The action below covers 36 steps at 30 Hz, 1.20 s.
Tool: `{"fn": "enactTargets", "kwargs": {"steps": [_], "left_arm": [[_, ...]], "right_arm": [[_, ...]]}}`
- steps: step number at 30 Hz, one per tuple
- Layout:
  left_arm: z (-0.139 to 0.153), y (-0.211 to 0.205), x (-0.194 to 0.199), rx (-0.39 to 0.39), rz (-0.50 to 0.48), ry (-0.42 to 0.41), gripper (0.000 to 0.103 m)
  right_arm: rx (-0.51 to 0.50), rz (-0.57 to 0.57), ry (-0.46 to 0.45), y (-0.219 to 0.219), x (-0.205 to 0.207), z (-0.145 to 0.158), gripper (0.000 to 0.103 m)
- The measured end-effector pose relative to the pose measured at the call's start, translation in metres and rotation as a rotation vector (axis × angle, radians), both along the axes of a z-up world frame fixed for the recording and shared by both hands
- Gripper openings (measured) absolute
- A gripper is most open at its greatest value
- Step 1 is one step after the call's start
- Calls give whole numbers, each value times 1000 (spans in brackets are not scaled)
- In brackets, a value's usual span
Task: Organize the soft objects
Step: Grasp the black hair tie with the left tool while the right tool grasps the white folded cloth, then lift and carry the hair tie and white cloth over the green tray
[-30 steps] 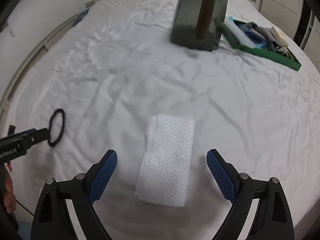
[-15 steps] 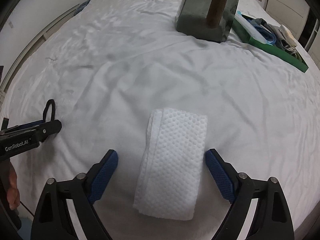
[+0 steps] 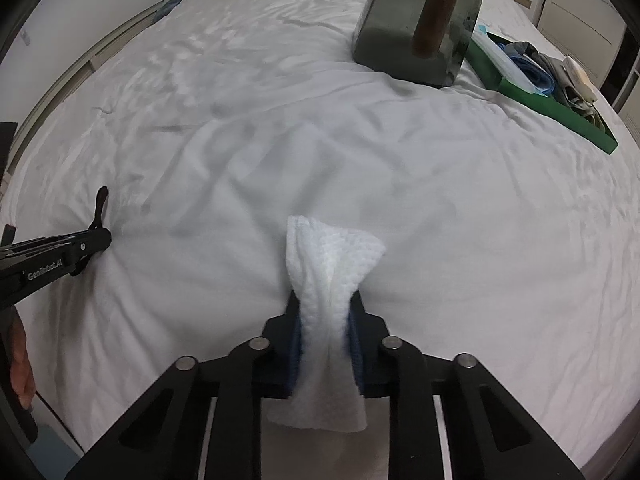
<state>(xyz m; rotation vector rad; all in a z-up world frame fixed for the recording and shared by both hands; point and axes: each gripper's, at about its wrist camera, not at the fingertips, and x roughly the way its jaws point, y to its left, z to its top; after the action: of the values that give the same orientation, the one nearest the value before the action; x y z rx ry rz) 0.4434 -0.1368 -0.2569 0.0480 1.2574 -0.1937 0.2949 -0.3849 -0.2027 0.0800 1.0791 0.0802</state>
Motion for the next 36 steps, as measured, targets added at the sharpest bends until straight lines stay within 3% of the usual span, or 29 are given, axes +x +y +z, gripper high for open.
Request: {"fn": "enactTargets", "kwargs": {"steps": [6, 16, 21, 27, 36], "left_arm": [[19, 13, -5, -40, 47, -24, 3], [50, -16, -25, -37, -16, -54, 3], [72, -67, -33, -55, -104, -68, 3], [99, -167, -38, -133, -242, -74, 3], [138, -313, -10, -250, -318, -124, 3]], "right_arm": [[35, 19, -36, -9, -10, 8, 16], [119, 41, -72, -38, -28, 30, 13], [134, 15, -113, -79, -35, 55, 13], [82, -43, -149, -155, -32, 80, 13], [3, -114, -218, -297, 20, 116, 13]]}}
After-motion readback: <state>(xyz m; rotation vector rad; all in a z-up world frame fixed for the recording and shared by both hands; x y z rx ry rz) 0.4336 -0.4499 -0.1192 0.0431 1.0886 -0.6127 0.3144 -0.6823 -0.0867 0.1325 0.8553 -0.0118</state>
